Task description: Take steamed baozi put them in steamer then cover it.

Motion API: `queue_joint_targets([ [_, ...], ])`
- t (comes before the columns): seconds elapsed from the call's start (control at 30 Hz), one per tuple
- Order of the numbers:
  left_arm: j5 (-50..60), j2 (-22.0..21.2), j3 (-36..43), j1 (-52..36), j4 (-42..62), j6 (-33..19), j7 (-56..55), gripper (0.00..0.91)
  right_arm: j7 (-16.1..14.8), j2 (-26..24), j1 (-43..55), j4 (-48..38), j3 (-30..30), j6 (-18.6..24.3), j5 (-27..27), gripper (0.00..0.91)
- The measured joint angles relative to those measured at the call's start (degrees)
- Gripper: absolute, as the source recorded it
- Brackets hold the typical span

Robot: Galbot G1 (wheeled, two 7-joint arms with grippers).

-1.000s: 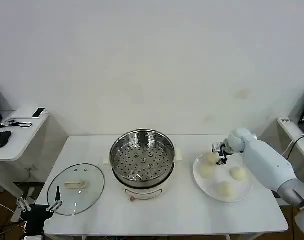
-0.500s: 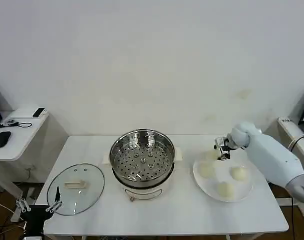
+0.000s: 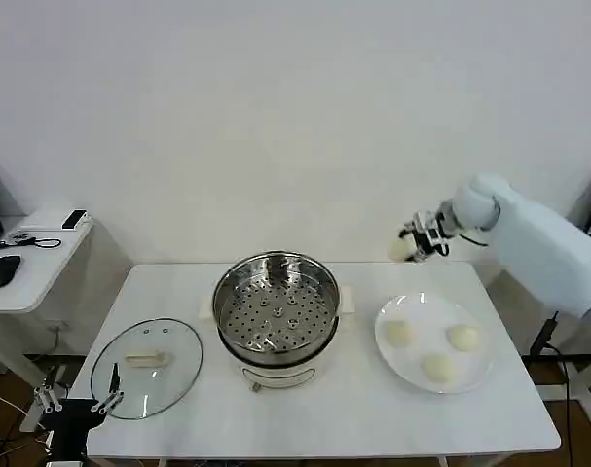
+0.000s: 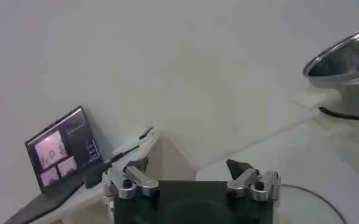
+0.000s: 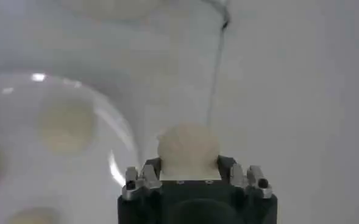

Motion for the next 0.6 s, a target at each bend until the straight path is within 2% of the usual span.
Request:
queue_joint_targets([
  [0.37,-1.0,-0.4,0.3,-0.1,-2.0,0.6,0.6,0.907,3.1,8.1,11.3,4.7,-12.1,2.1,11.4,0.625],
  [0.6,-1.4,-0.4,-0.4,0.6,-3.2,0.6,0.5,0.907,4.5,13.8,14.2,5.4,-19.8,6.1,14.3,0.625],
])
